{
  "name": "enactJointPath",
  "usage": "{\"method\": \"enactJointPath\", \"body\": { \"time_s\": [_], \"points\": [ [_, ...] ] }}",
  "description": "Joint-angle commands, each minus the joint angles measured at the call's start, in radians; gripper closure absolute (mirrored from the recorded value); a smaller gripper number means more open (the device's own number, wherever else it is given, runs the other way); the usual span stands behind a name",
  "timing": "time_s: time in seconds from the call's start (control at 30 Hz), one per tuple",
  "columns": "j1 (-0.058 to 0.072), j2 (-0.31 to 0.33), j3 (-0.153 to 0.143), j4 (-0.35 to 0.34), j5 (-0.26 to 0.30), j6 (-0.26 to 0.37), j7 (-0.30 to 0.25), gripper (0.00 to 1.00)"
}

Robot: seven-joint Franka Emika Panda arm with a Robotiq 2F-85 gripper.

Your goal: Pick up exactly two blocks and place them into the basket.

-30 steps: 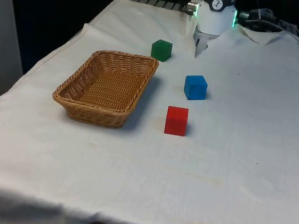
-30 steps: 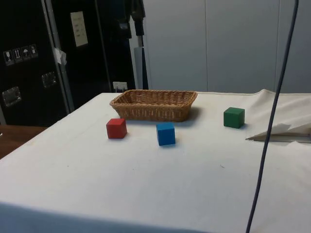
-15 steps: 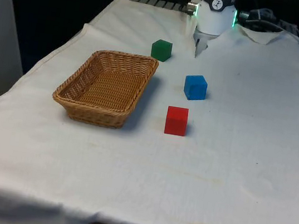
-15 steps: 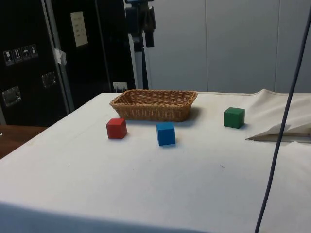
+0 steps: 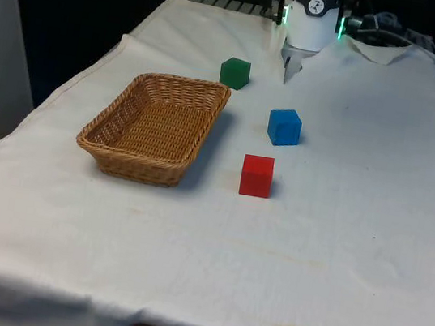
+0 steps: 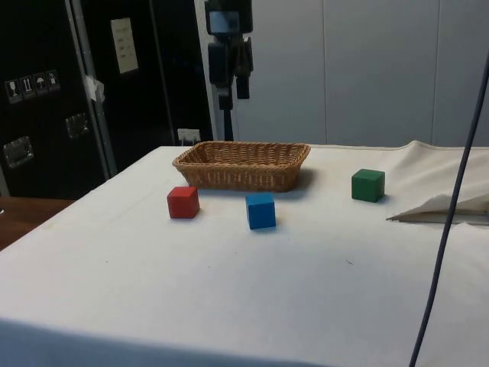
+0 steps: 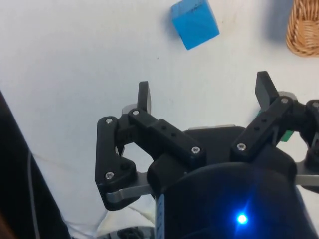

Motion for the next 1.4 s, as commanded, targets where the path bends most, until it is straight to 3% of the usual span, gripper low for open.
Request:
{"method": "enactJointPath", "body": {
  "time_s": [0.0,0.3,0.7,0.87,0.9,1.1,1.2,1.23,1.27,1.37],
  "points": [
    [0.000,0.005,0.002,-0.015,-0.008,0.032,0.011,0.00],
    [0.002,0.038,0.021,-0.059,-0.001,0.128,0.020,0.00],
    [0.001,0.101,0.078,-0.079,0.003,0.207,0.067,0.00],
    [-0.002,0.124,0.078,-0.100,0.032,0.252,0.037,0.00],
    [-0.001,0.129,0.076,-0.094,0.016,0.242,0.050,0.00],
    [-0.010,0.155,0.066,-0.134,0.082,0.319,-0.056,0.00],
    [-0.013,0.169,0.064,-0.143,0.104,0.341,-0.096,0.00],
    [-0.011,0.170,0.060,-0.136,0.082,0.325,-0.075,0.00],
    [-0.014,0.174,0.064,-0.146,0.111,0.348,-0.109,0.00],
    [-0.017,0.188,0.065,-0.153,0.132,0.370,-0.143,0.00]
  ]
}}
